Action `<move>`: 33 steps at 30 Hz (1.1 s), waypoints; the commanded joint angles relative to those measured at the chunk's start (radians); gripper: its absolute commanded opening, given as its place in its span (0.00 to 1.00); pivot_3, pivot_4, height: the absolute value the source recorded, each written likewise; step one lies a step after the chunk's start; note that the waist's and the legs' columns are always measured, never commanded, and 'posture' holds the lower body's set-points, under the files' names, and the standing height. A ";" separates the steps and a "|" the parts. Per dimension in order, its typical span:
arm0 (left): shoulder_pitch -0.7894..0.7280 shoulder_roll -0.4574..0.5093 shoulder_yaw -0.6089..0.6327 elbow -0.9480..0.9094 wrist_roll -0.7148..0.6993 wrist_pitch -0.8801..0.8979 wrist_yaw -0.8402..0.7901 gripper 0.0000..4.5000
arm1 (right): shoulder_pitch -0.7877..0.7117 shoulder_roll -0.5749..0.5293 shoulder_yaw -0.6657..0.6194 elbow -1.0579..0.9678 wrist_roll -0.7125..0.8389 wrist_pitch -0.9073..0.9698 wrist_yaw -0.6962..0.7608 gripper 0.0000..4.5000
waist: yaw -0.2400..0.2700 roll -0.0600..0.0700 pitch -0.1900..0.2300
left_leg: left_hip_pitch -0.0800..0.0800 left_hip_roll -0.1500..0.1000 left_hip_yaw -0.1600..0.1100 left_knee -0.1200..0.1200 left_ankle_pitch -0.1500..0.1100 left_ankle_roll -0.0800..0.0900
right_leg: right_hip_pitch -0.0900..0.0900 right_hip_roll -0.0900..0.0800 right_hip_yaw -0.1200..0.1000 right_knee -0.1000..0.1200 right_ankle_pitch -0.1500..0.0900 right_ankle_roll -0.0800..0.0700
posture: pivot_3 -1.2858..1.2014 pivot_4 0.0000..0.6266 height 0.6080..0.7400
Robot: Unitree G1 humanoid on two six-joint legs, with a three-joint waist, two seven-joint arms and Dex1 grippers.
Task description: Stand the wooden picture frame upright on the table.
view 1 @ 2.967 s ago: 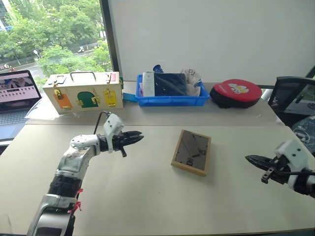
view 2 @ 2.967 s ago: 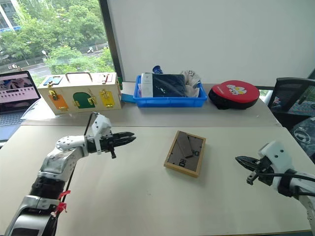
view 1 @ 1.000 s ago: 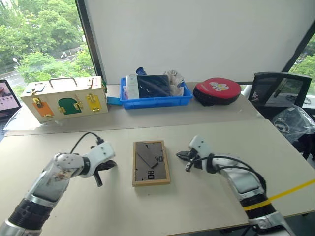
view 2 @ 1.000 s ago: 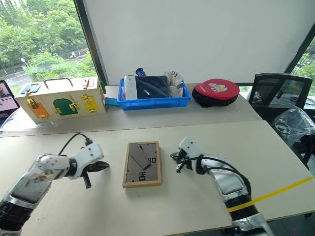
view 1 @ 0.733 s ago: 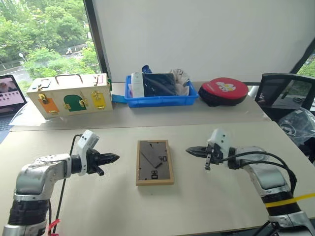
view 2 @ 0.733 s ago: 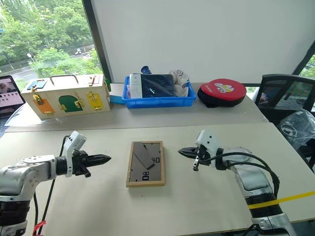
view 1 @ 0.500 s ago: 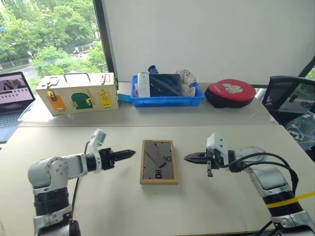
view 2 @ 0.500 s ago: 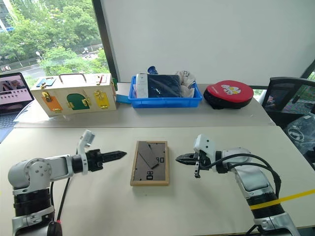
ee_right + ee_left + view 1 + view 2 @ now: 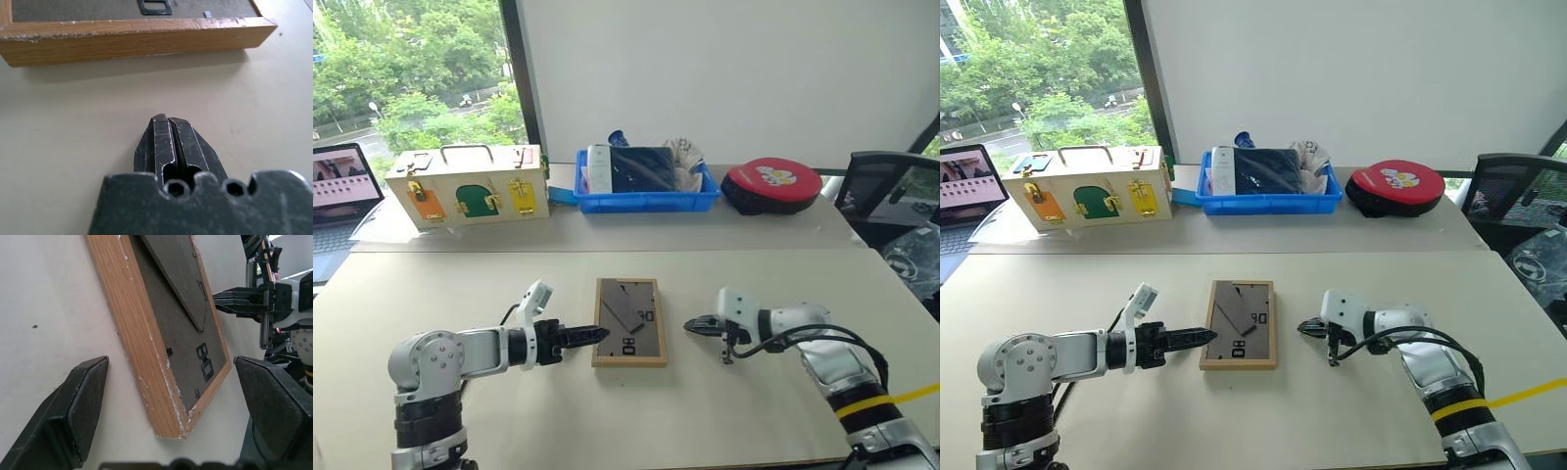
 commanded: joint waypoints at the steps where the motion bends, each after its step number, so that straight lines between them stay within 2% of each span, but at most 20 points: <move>1: 0.019 -0.054 -0.013 -0.008 -0.063 0.004 0.089 0.98 | -0.039 0.012 0.017 -0.007 -0.034 -0.065 -0.015 0.00 | 0.002 0.000 0.000 | 0.000 0.000 0.000 0.000 0.000 0.000 | 0.000 0.000 0.000 0.000 0.000 0.000 | 0.52 0.24 0.89; 7: 0.025 -0.197 0.052 -0.003 -0.173 0.004 0.243 0.98 | -0.060 0.059 0.034 -0.013 -0.056 -0.074 -0.049 0.00 | 0.024 0.000 0.000 | 0.000 -0.002 0.000 0.000 0.001 -0.001 | 0.001 -0.002 -0.001 -0.001 0.000 0.000 | 0.52 0.24 0.89; 10: 0.050 -0.253 0.078 -0.017 -0.286 0.004 0.325 0.98 | -0.049 0.073 0.039 -0.034 -0.064 -0.059 -0.059 0.00 | 0.025 0.000 0.000 | 0.000 -0.003 0.000 0.000 0.001 -0.002 | 0.001 -0.003 -0.001 -0.001 0.000 0.001 | 0.52 0.24 0.89; 17: 0.049 -0.265 0.093 0.003 -0.406 0.004 0.449 0.98 | -0.036 0.086 0.040 -0.055 -0.074 -0.037 -0.066 0.00 | 0.023 0.000 0.000 | 0.000 -0.003 -0.001 0.000 0.001 -0.003 | 0.001 -0.003 -0.001 -0.001 0.000 0.001 | 0.52 0.24 0.89; 21: 0.041 -0.221 0.094 0.027 -0.458 -0.005 0.473 0.78 | -0.035 0.070 0.029 -0.055 -0.072 -0.030 -0.065 0.00 | 0.022 0.000 0.000 | 0.000 -0.003 -0.001 0.000 0.002 -0.003 | 0.001 -0.003 -0.001 -0.001 0.000 0.001 | 0.52 0.24 0.89; 27: 0.031 -0.115 0.066 0.078 -0.596 -0.060 0.485 0.30 | -0.048 0.038 -0.015 -0.041 -0.054 -0.028 -0.081 0.00 | 0.020 0.000 0.000 | 0.000 -0.003 -0.002 -0.001 0.002 -0.004 | 0.000 -0.003 -0.001 -0.001 0.000 0.001 | 0.52 0.24 0.89; 29: 0.030 -0.091 0.044 0.097 -0.647 -0.095 0.497 0.25 | -0.056 0.026 -0.036 -0.030 -0.043 -0.029 -0.085 0.00 | 0.020 0.000 0.000 | 0.000 -0.003 -0.002 -0.001 0.002 -0.004 | 0.000 -0.003 -0.001 -0.001 0.000 0.001 | 0.52 0.24 0.89; 33: 0.010 -0.066 0.002 0.149 -0.727 -0.182 0.524 0.25 | -0.073 0.008 -0.085 0.000 -0.014 -0.031 -0.097 0.00 | 0.021 0.000 0.000 | 0.000 -0.003 -0.002 -0.001 0.002 -0.004 | 0.000 -0.003 -0.001 -0.001 0.000 0.001 | 0.52 0.24 0.89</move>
